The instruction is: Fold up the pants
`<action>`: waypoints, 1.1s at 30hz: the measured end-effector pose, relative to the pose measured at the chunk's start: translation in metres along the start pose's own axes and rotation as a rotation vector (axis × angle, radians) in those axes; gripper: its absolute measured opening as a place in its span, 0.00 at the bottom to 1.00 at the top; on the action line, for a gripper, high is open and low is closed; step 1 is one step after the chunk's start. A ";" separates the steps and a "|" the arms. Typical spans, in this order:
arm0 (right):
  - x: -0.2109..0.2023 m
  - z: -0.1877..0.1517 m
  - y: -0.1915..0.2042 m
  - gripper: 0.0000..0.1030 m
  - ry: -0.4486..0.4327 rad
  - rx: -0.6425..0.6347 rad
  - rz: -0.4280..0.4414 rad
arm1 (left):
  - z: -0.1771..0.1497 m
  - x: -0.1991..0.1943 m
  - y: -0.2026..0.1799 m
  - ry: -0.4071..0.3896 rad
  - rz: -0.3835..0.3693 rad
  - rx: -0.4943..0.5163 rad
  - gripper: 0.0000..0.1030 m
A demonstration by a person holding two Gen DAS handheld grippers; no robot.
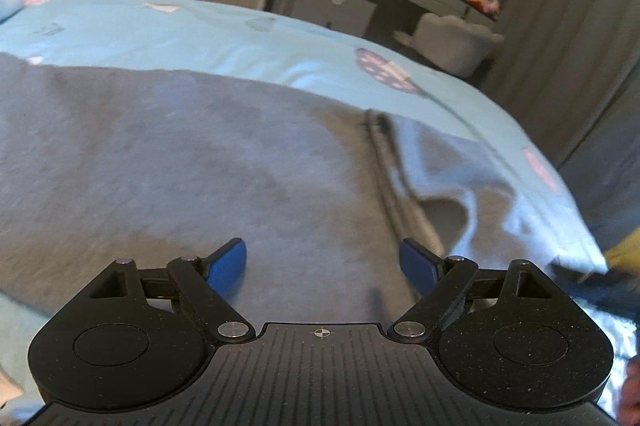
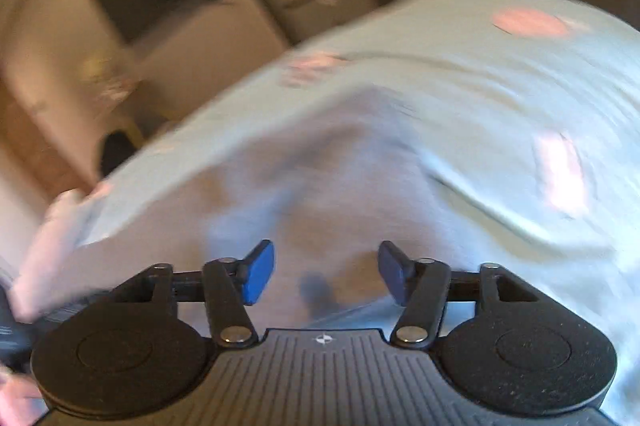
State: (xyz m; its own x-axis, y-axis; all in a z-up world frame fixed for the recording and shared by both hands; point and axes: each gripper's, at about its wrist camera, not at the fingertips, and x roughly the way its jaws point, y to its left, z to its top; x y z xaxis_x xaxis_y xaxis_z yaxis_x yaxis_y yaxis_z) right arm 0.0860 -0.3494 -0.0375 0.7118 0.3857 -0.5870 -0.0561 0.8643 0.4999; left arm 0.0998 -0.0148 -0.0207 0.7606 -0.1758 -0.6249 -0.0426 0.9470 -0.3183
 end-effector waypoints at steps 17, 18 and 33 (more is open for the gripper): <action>0.000 -0.007 -0.060 0.39 -0.141 0.221 0.209 | 0.032 0.102 -0.029 0.240 -0.294 -0.210 0.80; -0.001 -0.008 -0.062 0.39 -0.144 0.225 0.212 | 0.034 0.107 -0.029 0.255 -0.312 -0.238 0.77; -0.008 -0.008 -0.054 0.43 -0.192 0.185 0.190 | 0.045 0.126 -0.031 0.337 -0.329 -0.261 0.16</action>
State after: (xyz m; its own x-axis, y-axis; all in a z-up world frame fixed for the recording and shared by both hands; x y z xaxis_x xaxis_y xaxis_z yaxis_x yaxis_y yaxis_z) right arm 0.0783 -0.3964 -0.0647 0.8206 0.4518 -0.3500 -0.0850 0.7021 0.7070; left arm 0.2264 -0.0539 -0.0574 0.5131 -0.5689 -0.6427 -0.0295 0.7366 -0.6757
